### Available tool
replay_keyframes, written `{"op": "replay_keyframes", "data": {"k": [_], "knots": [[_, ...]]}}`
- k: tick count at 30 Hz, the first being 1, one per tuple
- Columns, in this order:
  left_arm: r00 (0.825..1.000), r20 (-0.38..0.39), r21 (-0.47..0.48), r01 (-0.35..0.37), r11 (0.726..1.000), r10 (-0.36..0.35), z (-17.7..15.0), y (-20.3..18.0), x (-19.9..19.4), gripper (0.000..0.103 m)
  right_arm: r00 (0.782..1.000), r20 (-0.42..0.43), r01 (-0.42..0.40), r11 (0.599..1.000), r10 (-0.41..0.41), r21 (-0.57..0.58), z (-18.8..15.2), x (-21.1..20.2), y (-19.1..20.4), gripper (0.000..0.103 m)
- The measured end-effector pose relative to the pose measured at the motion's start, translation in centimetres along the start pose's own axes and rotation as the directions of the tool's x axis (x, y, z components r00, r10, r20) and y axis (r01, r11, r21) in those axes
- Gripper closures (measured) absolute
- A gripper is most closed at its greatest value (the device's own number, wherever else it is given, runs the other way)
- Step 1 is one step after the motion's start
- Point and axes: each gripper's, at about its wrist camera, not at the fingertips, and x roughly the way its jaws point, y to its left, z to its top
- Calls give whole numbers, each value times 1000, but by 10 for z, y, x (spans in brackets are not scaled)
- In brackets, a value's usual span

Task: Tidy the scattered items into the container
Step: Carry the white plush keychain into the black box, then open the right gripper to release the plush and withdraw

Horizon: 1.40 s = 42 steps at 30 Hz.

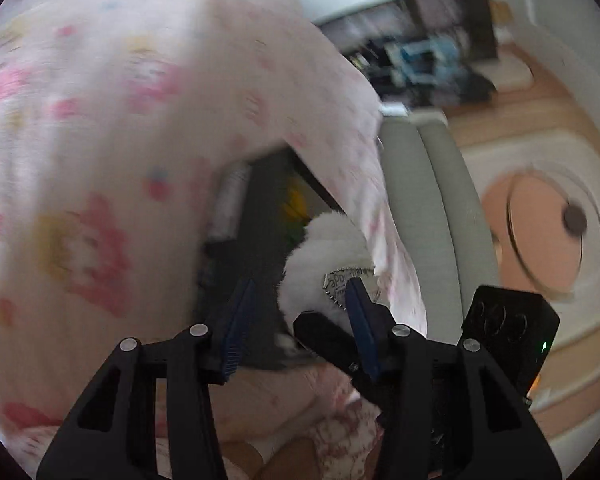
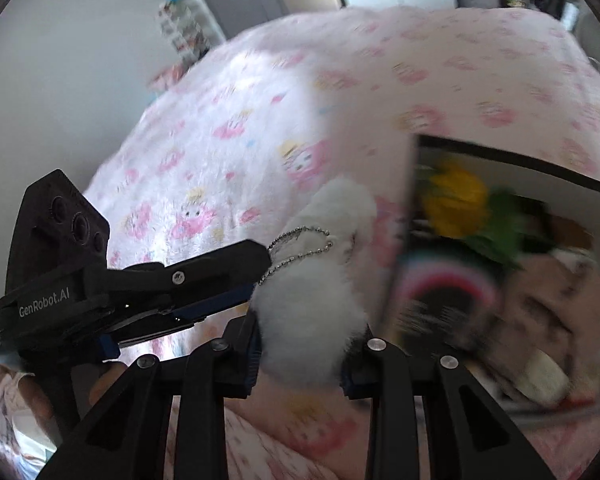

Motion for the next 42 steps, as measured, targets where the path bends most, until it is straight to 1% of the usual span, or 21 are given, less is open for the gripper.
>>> {"op": "replay_keyframes", "data": {"k": [1, 3, 6, 9, 13, 15, 16, 18, 22, 25, 27, 29, 30, 31, 33, 34, 35, 36, 39, 40, 42], "knots": [[1000, -16, 32, -7, 999, 7, -4, -13, 8, 56, 1000, 18, 10, 1000, -10, 9, 1, -4, -12, 77], [997, -53, 105, -58, 993, 64, -14, -42, 33, 56, 996, 64, 61, 998, -63, 22, -9, -31, -37, 77], [987, -85, 175, -122, 977, 138, -31, -68, 60, 56, 987, 75, 135, 989, -139, 58, -16, -49, -81, 77], [977, -111, 206, -157, 966, 183, -38, -81, 86, 56, 978, 54, 195, 977, -200, 84, -13, -50, -133, 76], [961, -139, 207, -206, 956, 238, -41, -86, 118, 56, 961, -1, 274, 959, -275, 75, -2, -36, -180, 72], [952, -139, 223, -239, 945, 273, -44, -86, 129, 56, 955, -18, 295, 945, -295, 139, -3, -30, -202, 72], [948, -138, 230, -251, 940, 286, -45, -86, 132, 56, 959, 1, 280, 943, -285, 182, -7, -35, -210, 72], [943, -133, 242, -268, 932, 306, -45, -88, 141, 56, 964, 37, 249, 942, -264, 226, -15, -48, -221, 72], [937, -161, 263, -262, 929, 310, -41, -95, 172, 56, 950, 100, 258, 923, -296, 285, -14, -70, -231, 72], [934, -188, 291, -243, 926, 304, -39, -102, 204, 56, 953, 89, 242, 907, -288, 345, -11, -65, -245, 72], [919, -189, 315, -276, 908, 345, -36, -106, 221, 57, 956, 66, 246, 903, -286, 352, -11, -62, -250, 72], [894, -175, 331, -342, 879, 413, -30, -106, 236, 59, 957, 51, 252, 903, -287, 348, -12, -57, -252, 72], [890, -171, 337, -350, 874, 422, -28, -107, 238, 59, 954, 43, 265, 902, -296, 340, -11, -54, -251, 72], [892, -166, 338, -348, 874, 420, -27, -109, 238, 59, 952, 38, 275, 902, -304, 333, -11, -52, -250, 72], [909, -126, 360, -332, 872, 398, -30, -121, 224, 59, 940, 40, 310, 897, -339, 316, -12, -54, -245, 72], [910, -96, 379, -342, 860, 404, -33, -128, 216, 57, 930, 43, 336, 890, -366, 307, -12, -56, -243, 71], [904, -39, 412, -374, 831, 426, -38, -139, 203, 51, 921, 48, 356, 884, -387, 304, -13, -57, -241, 69], [894, 7, 435, -406, 804, 447, -41, -147, 194, 41, 910, 57, 375, 876, -410, 303, -12, -61, -239, 63], [860, 170, 491, -498, 715, 482, -52, -175, 161, 18, 884, 113, 404, 862, -454, 308, -9, -81, -228, 47], [852, 207, 500, -515, 696, 481, -55, -184, 151, 15, 873, 140, 410, 858, -468, 309, -9, -93, -221, 40], [838, 275, 512, -542, 666, 471, -60, -206, 129, 1, 849, 188, 426, 849, -494, 312, -11, -115, -208, 30]]}}
